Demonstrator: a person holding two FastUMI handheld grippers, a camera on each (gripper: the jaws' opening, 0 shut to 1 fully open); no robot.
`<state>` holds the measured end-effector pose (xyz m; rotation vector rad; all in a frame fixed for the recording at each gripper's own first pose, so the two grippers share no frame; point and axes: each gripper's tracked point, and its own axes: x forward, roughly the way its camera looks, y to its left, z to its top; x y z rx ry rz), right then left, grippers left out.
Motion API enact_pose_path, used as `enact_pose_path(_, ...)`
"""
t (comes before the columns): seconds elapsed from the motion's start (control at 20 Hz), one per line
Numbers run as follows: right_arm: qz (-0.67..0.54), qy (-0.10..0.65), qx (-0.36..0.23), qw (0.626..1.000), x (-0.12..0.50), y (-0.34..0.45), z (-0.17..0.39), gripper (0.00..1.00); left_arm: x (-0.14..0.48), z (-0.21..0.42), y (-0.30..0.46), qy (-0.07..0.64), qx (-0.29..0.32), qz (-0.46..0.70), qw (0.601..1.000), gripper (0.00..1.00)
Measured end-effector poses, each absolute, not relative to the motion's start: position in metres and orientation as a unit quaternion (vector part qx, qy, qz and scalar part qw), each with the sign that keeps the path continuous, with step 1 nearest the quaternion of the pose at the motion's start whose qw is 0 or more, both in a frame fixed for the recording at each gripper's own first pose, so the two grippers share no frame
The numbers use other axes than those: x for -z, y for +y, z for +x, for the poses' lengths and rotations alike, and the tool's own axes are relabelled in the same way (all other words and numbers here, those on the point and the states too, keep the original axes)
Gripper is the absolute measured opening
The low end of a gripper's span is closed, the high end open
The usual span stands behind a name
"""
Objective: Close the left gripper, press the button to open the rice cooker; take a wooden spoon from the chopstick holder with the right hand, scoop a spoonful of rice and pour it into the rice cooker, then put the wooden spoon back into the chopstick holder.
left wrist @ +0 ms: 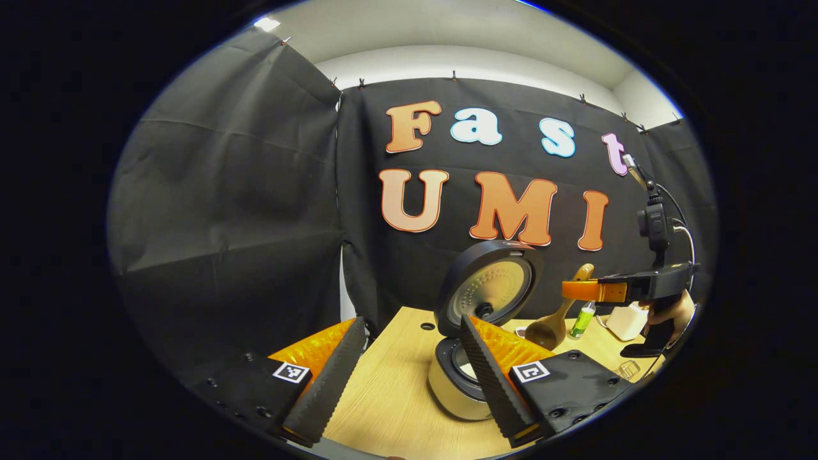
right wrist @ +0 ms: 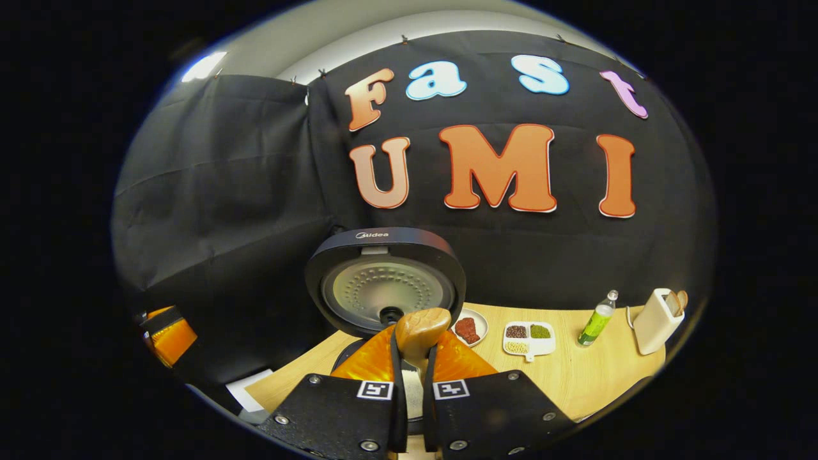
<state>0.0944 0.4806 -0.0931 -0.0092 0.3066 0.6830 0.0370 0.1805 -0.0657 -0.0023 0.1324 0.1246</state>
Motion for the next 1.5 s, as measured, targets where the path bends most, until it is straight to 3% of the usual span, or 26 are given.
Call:
enact_pose_path(0.55, 0.051, 0.150, -0.287, 0.945, 0.066, 0.395, 0.091, 0.09, 0.051, 0.022, 0.185, 0.049, -0.076, -0.011, 0.996, 0.98)
enact_pose_path(1.05, 0.078, 0.153, -0.178, 0.969, 0.073, 0.252, 0.091, 0.09, 0.038, 0.012, 0.175, 0.038, -0.069, -0.002, 0.997, 0.97)
enact_pose_path(1.5, 0.097, 0.180, -0.085, 0.975, 0.120, 0.140, 0.079, 0.09, 0.032, 0.014, 0.149, 0.034, -0.051, 0.007, 0.998, 0.98)
